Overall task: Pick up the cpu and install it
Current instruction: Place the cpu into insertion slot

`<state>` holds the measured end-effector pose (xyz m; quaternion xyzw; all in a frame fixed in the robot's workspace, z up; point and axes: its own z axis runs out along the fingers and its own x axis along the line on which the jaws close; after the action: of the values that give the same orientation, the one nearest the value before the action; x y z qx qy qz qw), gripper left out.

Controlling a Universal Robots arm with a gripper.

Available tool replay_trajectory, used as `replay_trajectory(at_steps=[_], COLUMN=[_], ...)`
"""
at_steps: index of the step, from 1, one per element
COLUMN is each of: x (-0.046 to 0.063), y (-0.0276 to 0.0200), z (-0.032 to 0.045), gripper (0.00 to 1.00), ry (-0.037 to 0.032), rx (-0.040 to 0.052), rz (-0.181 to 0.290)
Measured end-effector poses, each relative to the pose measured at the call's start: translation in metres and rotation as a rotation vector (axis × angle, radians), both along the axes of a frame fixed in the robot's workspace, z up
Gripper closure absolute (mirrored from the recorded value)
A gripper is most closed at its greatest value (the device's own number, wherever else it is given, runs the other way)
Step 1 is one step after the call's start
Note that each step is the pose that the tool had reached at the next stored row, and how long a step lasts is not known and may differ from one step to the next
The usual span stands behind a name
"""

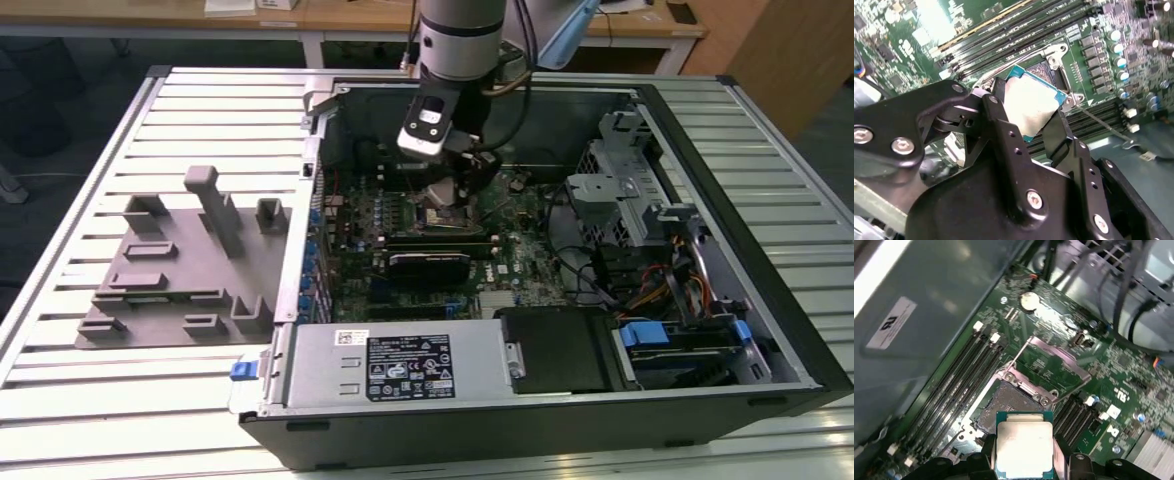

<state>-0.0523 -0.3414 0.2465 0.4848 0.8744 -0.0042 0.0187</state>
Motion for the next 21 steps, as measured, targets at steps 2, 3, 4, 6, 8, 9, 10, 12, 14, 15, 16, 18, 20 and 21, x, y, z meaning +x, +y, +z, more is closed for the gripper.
replay_trajectory(at_steps=[2, 3, 4, 6, 8, 9, 10, 12, 14, 15, 16, 18, 20, 21], x=[0.0, 0.0, 0.0, 0.0, 0.0, 0.0, 0.0, 0.0, 0.0, 0.0, 0.0, 0.0, 0.0, 0.0], y=[0.0, 0.0, 0.0, 0.0, 0.0, 0.0, 0.0, 0.0, 0.0, 0.0, 0.0, 0.0, 0.0, 0.0], z=[-0.0003, -0.0004, -0.0006, -0.0009, -0.0012, -0.0018, -0.002, -0.0023, -0.0027, -0.0029, -0.0031, -0.0034, -0.0034, -0.0034], gripper=[0.46, 0.46, 0.46, 0.46, 0.46, 0.46, 0.46, 0.46, 0.46, 0.46, 0.46, 0.46, 0.46, 0.46], ry=[0.0, 0.0, 0.0, 0.0, 0.0, 0.0, 0.0, 0.0, 0.0, 0.0, 0.0, 0.0, 0.0, 0.0], rx=[0.0001, 0.0, 0.0, 0.0, 0.0, 0.0, 0.0, -0.0001, 0.0, 0.0, 0.0, 0.0, -0.0001, -0.0002], rz=[-0.037, -0.056, -0.073, -0.109, -0.147, -0.21, -0.228, -0.265, -0.304, -0.323, -0.341, -0.378, -0.406, -0.408])
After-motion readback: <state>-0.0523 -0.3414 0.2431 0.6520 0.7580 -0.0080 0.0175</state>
